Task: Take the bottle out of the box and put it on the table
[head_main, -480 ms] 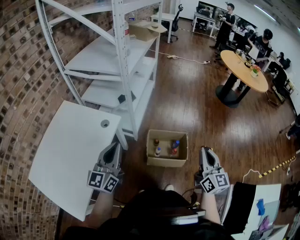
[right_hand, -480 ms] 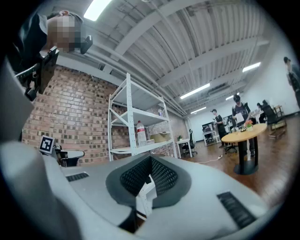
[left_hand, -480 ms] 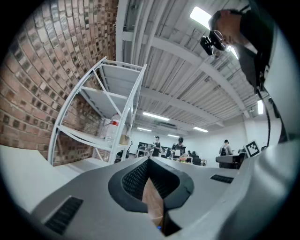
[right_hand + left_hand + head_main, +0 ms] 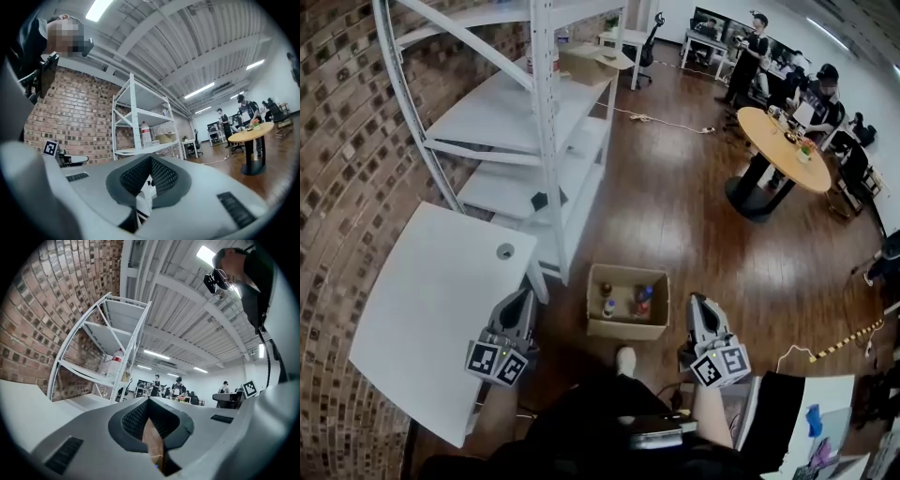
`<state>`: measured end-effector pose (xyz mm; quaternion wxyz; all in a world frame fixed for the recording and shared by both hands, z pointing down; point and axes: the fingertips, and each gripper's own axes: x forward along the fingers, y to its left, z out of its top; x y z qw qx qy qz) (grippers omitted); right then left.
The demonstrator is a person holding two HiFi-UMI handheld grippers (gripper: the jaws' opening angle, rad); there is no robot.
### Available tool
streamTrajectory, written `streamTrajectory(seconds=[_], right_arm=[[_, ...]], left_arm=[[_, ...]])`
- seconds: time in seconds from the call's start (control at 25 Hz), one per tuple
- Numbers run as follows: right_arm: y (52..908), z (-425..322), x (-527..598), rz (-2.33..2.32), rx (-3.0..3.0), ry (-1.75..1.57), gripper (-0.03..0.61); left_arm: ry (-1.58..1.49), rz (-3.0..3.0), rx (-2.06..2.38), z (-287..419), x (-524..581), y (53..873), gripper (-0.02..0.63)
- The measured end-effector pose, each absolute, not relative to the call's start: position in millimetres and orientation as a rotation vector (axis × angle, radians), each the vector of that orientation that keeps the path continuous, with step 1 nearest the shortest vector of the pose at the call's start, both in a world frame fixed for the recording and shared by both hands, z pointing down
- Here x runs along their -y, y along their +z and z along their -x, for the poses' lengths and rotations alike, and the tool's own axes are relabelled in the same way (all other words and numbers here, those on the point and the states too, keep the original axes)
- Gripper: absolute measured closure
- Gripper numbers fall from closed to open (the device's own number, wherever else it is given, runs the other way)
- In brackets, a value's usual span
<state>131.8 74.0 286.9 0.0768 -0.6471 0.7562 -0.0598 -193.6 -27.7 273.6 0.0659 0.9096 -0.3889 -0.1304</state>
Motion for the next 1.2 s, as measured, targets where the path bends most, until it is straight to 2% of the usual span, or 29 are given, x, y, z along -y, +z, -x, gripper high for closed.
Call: streamTrajectory(seconds=[0.84,1.2], right_arm=[[292,-220,86,1.654,-2.448,-0.197,0.575],[299,-302,98,1.717,-2.431,-0.224,0.575]], left_arm=[[-0.402,-2.793,1.34,81,101,249,0.609],[-0.422,-2.788,1.324,16,132,254,0.609]])
